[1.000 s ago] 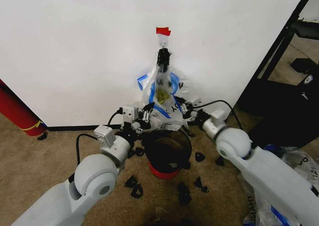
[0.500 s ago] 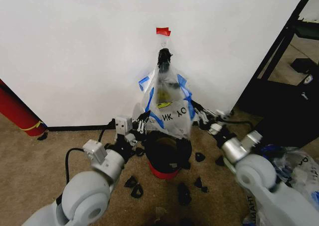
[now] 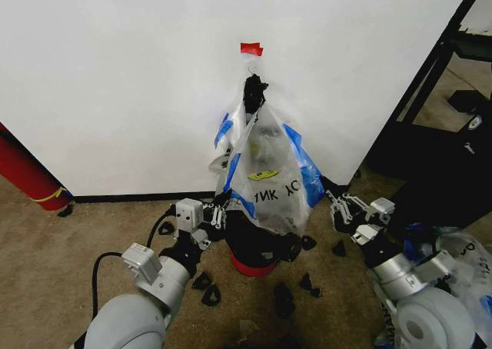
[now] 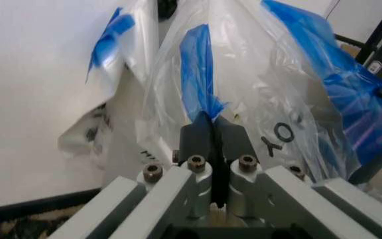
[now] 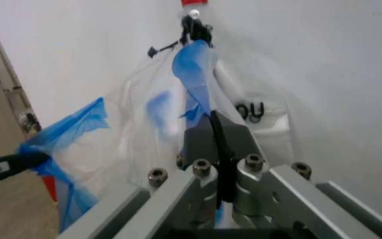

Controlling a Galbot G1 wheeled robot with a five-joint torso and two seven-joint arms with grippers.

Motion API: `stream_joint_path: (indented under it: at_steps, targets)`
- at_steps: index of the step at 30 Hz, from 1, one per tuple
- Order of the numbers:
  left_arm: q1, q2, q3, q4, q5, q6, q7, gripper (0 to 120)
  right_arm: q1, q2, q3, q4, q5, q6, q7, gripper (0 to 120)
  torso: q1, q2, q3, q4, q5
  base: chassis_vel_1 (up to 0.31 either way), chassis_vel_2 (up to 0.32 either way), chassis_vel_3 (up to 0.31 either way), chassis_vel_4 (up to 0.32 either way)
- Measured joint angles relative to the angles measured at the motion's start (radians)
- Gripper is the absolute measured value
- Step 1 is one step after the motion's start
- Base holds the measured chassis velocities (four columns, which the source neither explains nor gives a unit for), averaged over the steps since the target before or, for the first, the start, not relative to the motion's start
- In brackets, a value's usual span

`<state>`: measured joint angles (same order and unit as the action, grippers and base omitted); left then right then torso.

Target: Pick up the garbage bag from the wall and place it over the trash bin.

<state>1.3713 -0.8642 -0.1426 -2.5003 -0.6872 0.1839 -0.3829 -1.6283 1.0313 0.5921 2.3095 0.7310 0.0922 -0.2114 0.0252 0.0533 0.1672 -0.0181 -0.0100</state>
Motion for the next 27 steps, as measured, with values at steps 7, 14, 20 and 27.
stream_joint_path:
  at_steps: [7, 14, 20, 27]
  targets:
    - [0.052, 0.003, 0.006, -0.002, 0.046, -0.011, 0.01, 0, -0.078, 0.025, 0.013, 0.012, -0.023, 0.028, -0.025, 0, 0.0, 0.0, 0.0, -0.0001, 0.0, 0.0, 0.0, 0.0, 0.0]
    - [0.033, -0.009, 0.016, 0.011, 0.069, -0.029, 0.016, 0, -0.036, 0.044, -0.016, -0.011, -0.031, 0.035, -0.011, 0, 0.0, 0.0, 0.0, -0.0001, 0.0001, 0.0, 0.0, 0.0, 0.0]
    - [-0.027, -0.039, 0.036, 0.077, 0.054, -0.039, 0.015, 0, 0.095, 0.046, -0.076, -0.065, -0.023, 0.011, 0.04, 0, 0.0, 0.0, 0.0, 0.0001, 0.0, 0.0, 0.0, 0.0, 0.0]
    - [-0.07, -0.08, 0.061, 0.18, 0.056, -0.06, 0.019, 0, 0.245, 0.048, -0.174, -0.164, 0.005, -0.015, 0.088, 0, 0.0, 0.0, 0.0, -0.0001, -0.0001, 0.0, 0.0, 0.0, 0.0]
